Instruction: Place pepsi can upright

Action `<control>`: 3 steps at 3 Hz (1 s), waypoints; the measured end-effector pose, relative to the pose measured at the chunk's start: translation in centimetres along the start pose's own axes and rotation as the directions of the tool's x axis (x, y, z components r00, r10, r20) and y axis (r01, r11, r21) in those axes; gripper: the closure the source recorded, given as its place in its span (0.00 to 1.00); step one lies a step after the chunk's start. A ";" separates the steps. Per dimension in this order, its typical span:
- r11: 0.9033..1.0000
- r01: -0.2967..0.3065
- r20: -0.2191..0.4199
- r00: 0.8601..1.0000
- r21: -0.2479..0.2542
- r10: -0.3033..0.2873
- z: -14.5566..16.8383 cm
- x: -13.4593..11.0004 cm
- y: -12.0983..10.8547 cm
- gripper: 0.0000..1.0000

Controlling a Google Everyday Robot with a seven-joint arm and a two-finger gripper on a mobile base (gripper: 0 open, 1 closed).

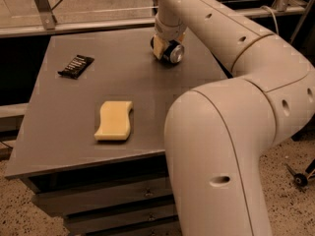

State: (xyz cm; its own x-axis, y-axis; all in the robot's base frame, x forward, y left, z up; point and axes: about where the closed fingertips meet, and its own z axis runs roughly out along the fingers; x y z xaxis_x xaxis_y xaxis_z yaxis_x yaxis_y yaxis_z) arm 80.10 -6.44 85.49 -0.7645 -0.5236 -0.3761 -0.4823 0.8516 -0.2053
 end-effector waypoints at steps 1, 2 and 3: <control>0.995 0.096 0.040 0.995 0.013 -0.096 -1.8 -0.5 0.5 0.87; 0.966 0.258 0.200 0.948 -0.031 -0.247 -6.1 0.9 1.1 1.00; 0.939 0.333 0.374 0.885 -0.086 -0.279 -9.7 2.9 1.0 1.00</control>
Offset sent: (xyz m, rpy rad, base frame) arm -0.0743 -0.0114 0.0768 0.0715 -0.2354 0.4607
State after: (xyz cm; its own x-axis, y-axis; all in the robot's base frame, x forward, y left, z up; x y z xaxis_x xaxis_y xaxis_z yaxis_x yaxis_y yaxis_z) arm 73.28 -7.38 92.93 -0.3817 -0.6917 -0.6131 -0.7439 0.6236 -0.2403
